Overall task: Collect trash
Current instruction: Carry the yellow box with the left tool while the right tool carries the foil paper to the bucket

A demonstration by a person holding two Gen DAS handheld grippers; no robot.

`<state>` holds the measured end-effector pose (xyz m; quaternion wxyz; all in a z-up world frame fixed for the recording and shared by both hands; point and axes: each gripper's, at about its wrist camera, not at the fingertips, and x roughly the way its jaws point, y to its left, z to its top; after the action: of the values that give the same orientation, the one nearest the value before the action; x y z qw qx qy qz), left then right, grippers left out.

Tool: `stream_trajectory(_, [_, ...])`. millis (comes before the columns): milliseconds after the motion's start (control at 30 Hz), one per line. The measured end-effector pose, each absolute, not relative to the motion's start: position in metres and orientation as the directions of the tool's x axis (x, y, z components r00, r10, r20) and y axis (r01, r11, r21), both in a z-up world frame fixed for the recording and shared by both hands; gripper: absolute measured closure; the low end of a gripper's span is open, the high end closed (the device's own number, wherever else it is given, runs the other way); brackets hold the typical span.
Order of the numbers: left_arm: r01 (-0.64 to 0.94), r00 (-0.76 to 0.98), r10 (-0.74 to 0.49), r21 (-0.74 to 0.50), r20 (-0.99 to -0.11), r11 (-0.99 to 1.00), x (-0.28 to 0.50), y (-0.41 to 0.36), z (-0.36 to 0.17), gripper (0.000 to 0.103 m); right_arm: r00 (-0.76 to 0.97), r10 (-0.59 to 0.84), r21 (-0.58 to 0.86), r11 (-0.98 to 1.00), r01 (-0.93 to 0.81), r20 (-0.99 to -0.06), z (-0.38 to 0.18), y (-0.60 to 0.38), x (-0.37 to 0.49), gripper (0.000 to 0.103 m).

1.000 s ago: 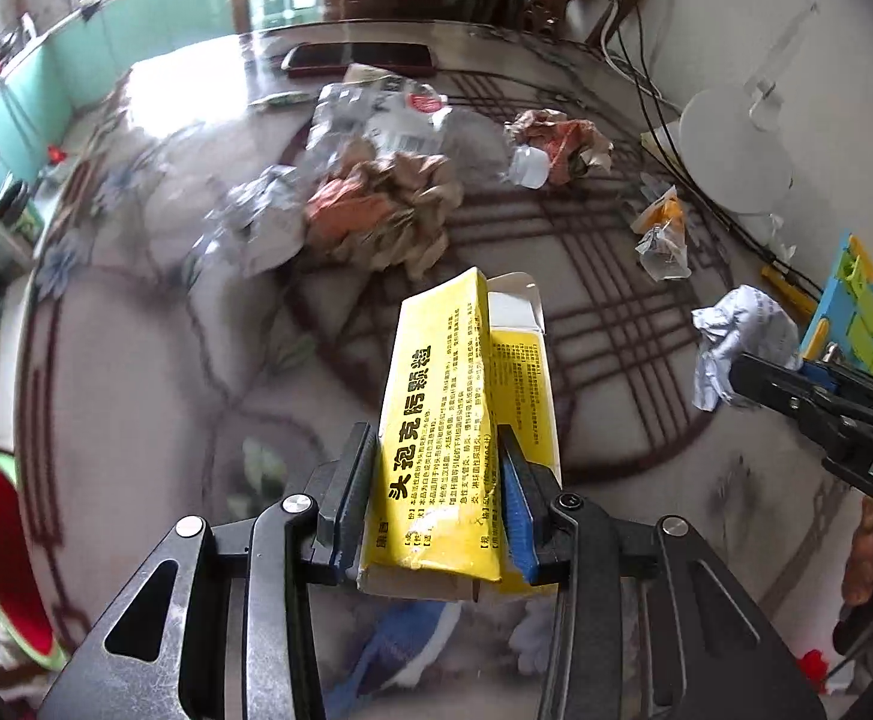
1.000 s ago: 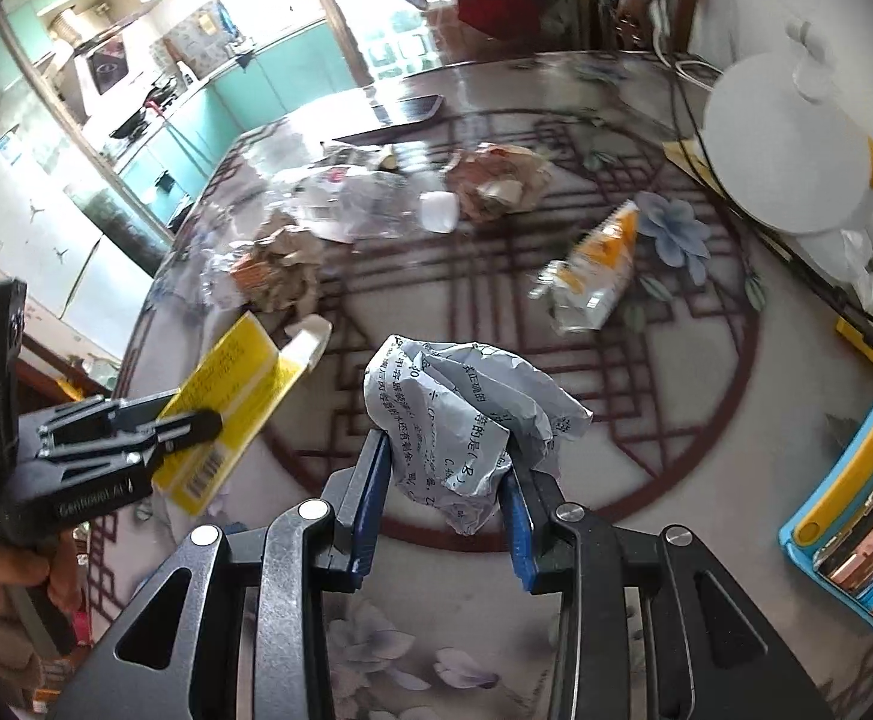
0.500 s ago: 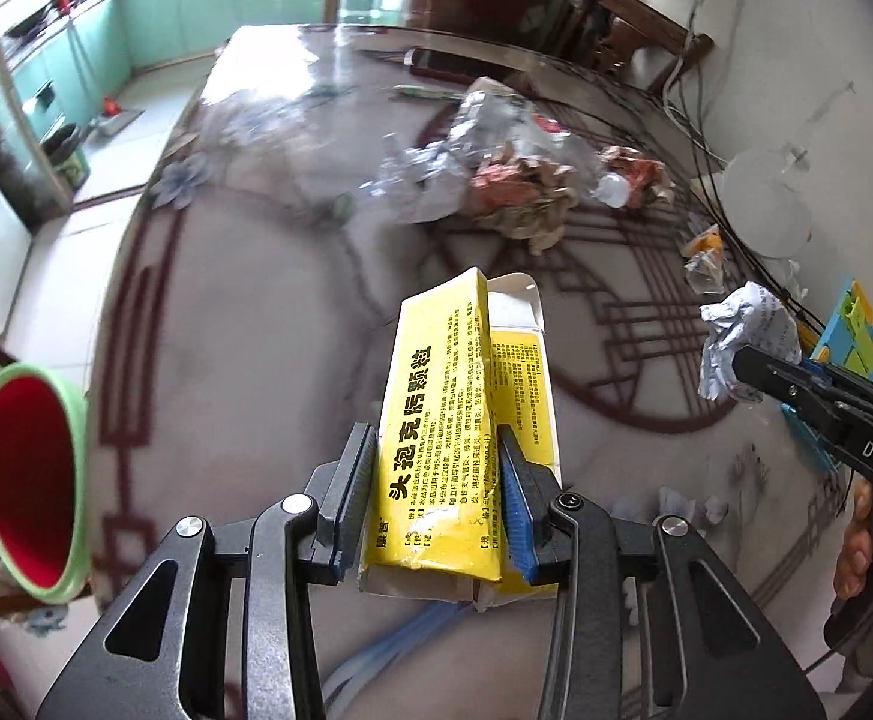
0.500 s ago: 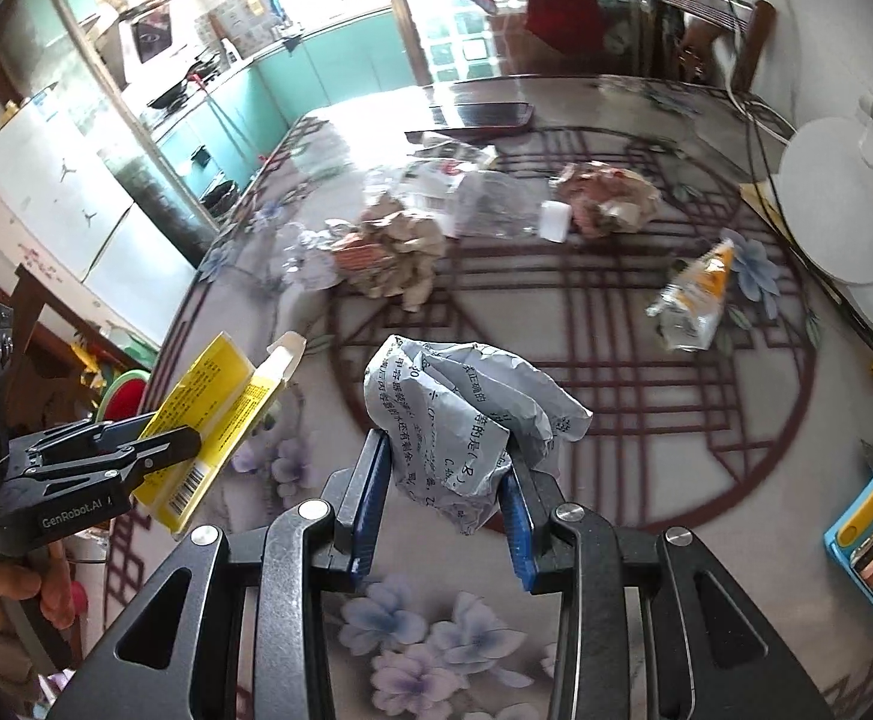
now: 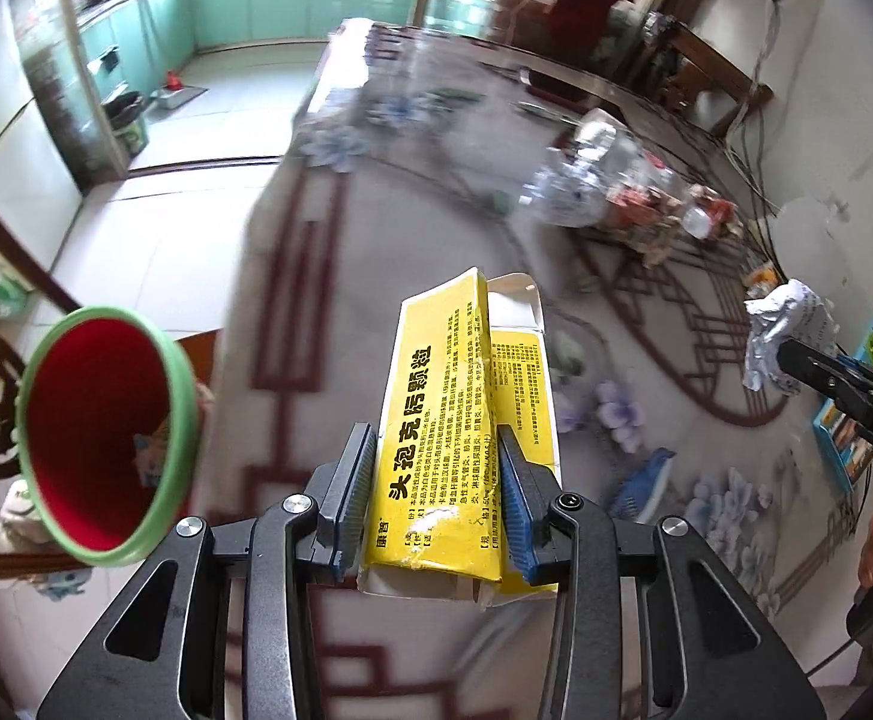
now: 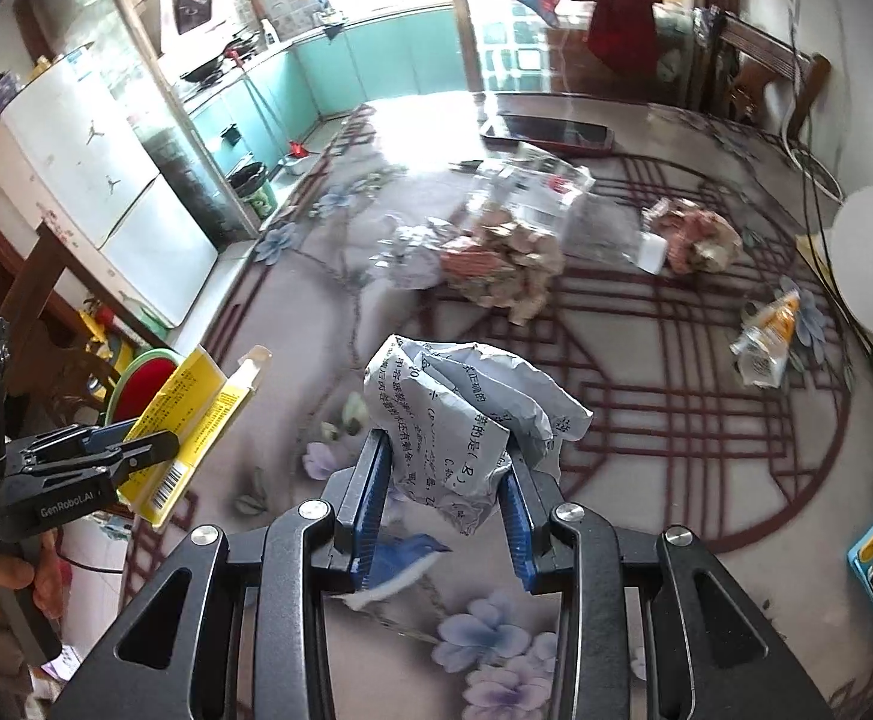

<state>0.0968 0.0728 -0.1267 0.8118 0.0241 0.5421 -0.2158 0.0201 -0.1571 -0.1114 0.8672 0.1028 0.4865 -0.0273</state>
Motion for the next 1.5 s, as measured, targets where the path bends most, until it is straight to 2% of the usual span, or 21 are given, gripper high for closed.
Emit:
stream_trajectory(867, [0.183,0.368,-0.249,-0.193,-0.896,0.964,0.130,0.219,-0.149,0.065,0.529,0.153,0.121,0.988,-0.094,-0.835,-0.103,0.006,0.089,0.070])
stream_trajectory(1500, [0.007,0.348,-0.153,-0.161,-0.925,0.987,0.143,0.287,-0.173,0.065,0.476,0.313,0.176,0.934,-0.312,-0.822,-0.116,0.112,0.150,0.070])
